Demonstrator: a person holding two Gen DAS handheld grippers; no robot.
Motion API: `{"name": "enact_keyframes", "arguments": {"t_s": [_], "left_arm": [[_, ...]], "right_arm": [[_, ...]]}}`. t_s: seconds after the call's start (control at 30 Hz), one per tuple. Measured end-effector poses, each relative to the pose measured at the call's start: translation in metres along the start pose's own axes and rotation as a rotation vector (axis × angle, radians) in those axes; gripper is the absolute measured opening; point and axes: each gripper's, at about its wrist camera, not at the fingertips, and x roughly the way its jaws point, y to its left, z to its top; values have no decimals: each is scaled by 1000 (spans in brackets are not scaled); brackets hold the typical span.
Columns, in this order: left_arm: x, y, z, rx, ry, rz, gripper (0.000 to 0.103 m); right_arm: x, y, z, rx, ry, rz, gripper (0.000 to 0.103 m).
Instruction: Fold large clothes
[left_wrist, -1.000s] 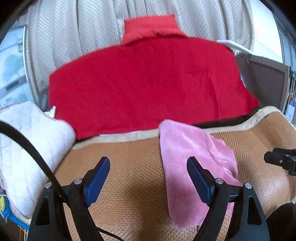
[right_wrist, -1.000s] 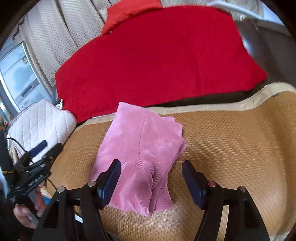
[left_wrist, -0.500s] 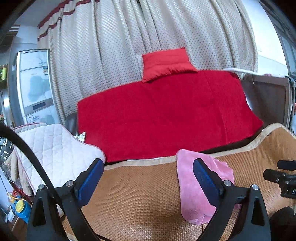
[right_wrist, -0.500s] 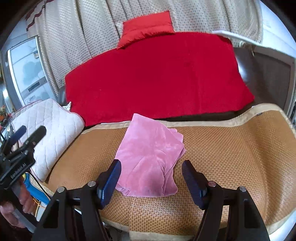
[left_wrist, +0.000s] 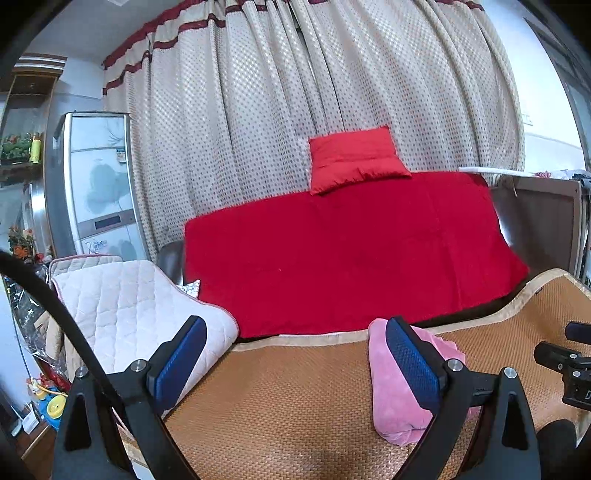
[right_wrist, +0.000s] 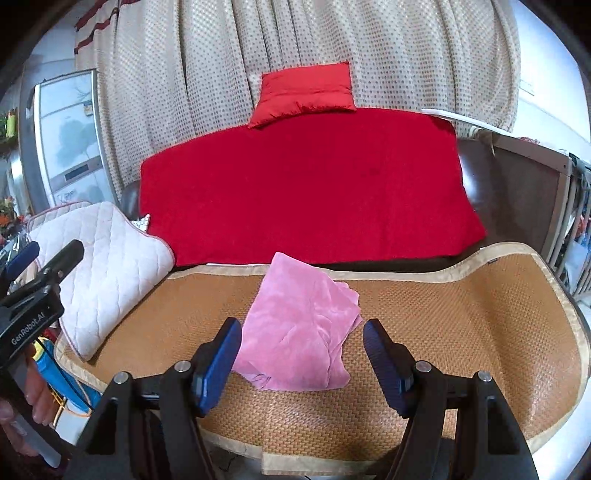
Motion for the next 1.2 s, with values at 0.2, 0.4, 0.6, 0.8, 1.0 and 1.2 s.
{"name": "enact_keyframes", "arguments": {"t_s": [0.2,0.4,0.6,0.8,1.0,1.2], "left_arm": [[-15,2,4,-3,-17,-2,101],[-29,3,7,-9,-34,-1,102],[-43,1,9,-7,-53,2,102],[-50,3,9,-25,-60,1,102],[-53,7,8,-45,-59,2,102],[-56,9,7,-47,-62,4,102]], "right_arm": [[-17,3,0,9,-8,-3,72],[-23,9,-2,-7,-11,-21,72],[-32,17,-5,-32,-32,-44,72],[-46,18,-3,-23,-81,-61,72],[-51,16,0,-4,-103,-88,73],[-51,15,0,25,-105,-100,73]]}}
